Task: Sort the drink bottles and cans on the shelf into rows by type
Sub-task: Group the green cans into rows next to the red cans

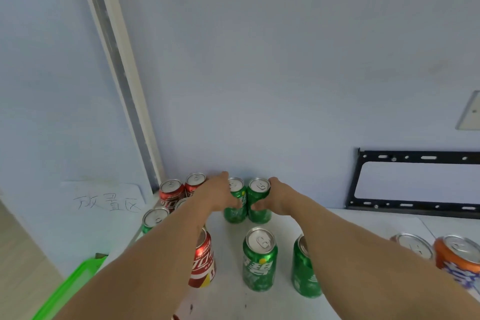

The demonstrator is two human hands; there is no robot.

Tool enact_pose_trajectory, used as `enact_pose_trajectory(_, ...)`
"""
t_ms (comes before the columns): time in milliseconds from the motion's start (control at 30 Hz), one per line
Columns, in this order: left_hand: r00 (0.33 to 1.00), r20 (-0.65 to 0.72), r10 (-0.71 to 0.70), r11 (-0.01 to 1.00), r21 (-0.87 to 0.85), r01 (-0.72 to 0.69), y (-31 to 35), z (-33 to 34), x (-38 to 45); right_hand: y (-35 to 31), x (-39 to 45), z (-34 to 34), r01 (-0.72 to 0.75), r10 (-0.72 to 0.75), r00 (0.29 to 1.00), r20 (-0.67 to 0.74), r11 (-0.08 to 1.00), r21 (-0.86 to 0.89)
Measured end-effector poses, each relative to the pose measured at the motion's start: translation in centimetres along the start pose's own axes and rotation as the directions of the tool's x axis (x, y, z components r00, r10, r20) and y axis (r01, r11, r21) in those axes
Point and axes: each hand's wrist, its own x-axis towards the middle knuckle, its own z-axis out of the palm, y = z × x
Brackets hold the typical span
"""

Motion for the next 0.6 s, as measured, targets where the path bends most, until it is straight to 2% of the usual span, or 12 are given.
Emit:
enact_pose_trajectory(167,0.999,0.030,-0.015,1.000,-0.017,0.016,0.0,0.9,0.9,0.6,1.2,0.7,0.005,-0.005,1.000,0.010,1.000,0.015)
enact_pose_trajectory(300,1.000,0.013,-0.012,0.998,-0.061,0.013,0.3,1.0,1.0,1.2,1.3,0.6,0.004,-0.003,1.000,-0.009,0.990,0.143)
enact_pose_trajectory(500,1.000,-0.012,-0.028,0.950,-0.310,0.023,0.3,0.6,0.1,1.1,0.4,-0.4,0.058,-0.044,0.998,-0.045,0.924,0.377)
enact_pose_trajectory(600,0.998,-0.058,-0.025,0.892,-0.451,-0.004,0.7,-0.8,-1.3,0.2,-1.0,-1.5,0.122,-0.071,0.990,-0.121,0.862,0.492)
